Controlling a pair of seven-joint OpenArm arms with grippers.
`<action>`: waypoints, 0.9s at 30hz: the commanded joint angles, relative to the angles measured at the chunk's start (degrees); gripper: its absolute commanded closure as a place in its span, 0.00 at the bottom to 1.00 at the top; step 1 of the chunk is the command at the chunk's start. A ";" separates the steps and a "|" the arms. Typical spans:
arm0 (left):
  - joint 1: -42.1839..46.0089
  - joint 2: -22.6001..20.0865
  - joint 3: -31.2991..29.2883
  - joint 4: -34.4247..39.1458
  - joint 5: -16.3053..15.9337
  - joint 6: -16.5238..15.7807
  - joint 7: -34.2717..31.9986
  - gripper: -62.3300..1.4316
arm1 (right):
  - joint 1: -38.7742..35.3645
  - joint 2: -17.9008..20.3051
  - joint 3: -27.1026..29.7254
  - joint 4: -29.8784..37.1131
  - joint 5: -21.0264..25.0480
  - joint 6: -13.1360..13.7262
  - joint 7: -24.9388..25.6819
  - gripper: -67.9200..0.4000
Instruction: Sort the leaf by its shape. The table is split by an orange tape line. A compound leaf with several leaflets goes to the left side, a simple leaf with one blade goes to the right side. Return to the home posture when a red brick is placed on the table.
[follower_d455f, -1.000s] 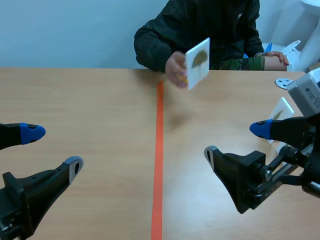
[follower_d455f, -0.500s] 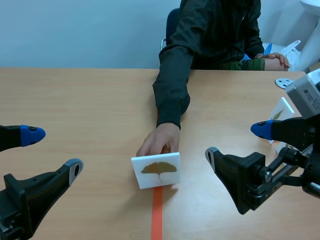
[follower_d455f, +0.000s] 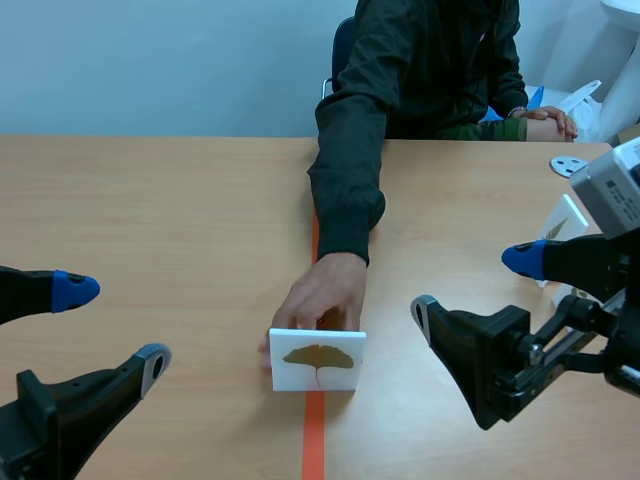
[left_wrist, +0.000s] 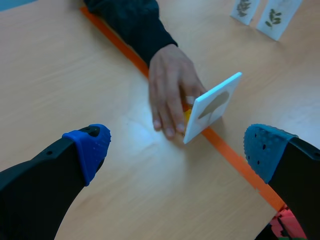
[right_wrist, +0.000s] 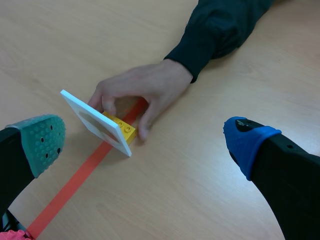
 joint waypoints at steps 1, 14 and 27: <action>-0.22 0.42 0.07 1.07 -0.11 -0.13 -0.72 0.08 | 0.52 0.48 0.42 0.72 0.20 -0.04 0.79 0.00; -6.78 0.42 3.41 -2.97 1.38 -3.72 1.14 0.08 | 0.52 0.48 0.44 0.72 -0.02 -0.04 0.57 0.00; -19.76 0.44 14.05 -19.91 4.15 -8.41 -5.16 0.08 | 0.52 0.48 0.48 0.72 -2.38 -0.07 0.57 0.00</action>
